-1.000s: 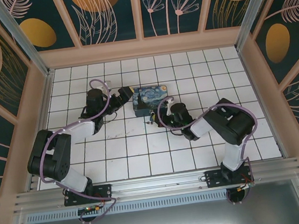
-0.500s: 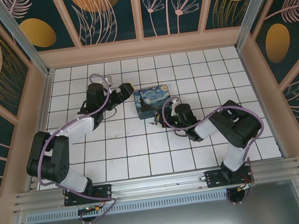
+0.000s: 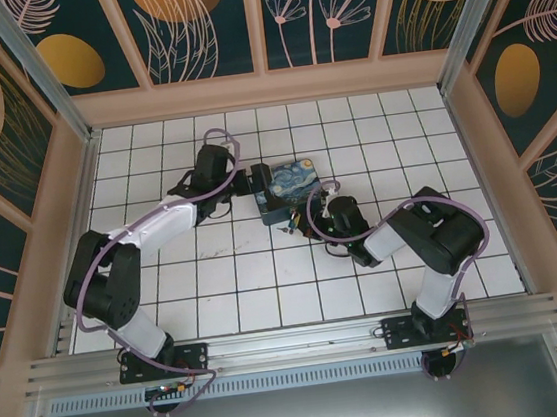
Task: Unlock the padlock with the key
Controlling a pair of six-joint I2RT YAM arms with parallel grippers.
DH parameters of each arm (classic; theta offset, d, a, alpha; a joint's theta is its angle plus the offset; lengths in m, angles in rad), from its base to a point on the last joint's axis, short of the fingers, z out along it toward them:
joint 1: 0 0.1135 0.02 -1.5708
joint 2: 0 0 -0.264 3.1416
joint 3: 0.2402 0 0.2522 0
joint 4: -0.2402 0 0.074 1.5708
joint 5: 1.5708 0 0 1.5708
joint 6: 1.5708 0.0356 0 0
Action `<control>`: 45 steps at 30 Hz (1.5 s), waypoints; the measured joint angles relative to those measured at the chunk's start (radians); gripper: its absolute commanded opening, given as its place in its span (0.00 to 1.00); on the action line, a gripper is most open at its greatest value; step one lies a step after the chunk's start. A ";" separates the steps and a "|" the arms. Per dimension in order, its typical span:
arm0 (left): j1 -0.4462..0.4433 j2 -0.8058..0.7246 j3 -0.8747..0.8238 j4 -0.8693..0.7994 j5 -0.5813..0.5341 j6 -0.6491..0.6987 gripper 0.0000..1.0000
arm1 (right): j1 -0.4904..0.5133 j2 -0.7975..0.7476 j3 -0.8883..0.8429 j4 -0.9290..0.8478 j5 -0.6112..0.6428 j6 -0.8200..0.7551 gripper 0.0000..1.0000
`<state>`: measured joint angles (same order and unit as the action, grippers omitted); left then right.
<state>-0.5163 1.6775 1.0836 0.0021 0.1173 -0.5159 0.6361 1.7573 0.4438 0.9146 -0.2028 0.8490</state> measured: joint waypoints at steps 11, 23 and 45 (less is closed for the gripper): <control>-0.086 0.087 0.053 -0.129 -0.178 0.115 0.99 | 0.000 0.000 -0.024 0.031 0.021 0.076 0.00; -0.130 0.130 0.106 -0.190 -0.296 0.179 0.98 | 0.000 0.000 -0.046 0.061 0.045 0.138 0.00; -0.142 0.141 0.098 -0.147 -0.307 0.183 0.97 | -0.034 0.048 -0.113 0.264 0.071 0.391 0.00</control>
<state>-0.6586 1.8187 1.1812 -0.1448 -0.1898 -0.3328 0.6018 1.8057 0.3305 1.1790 -0.1314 1.2404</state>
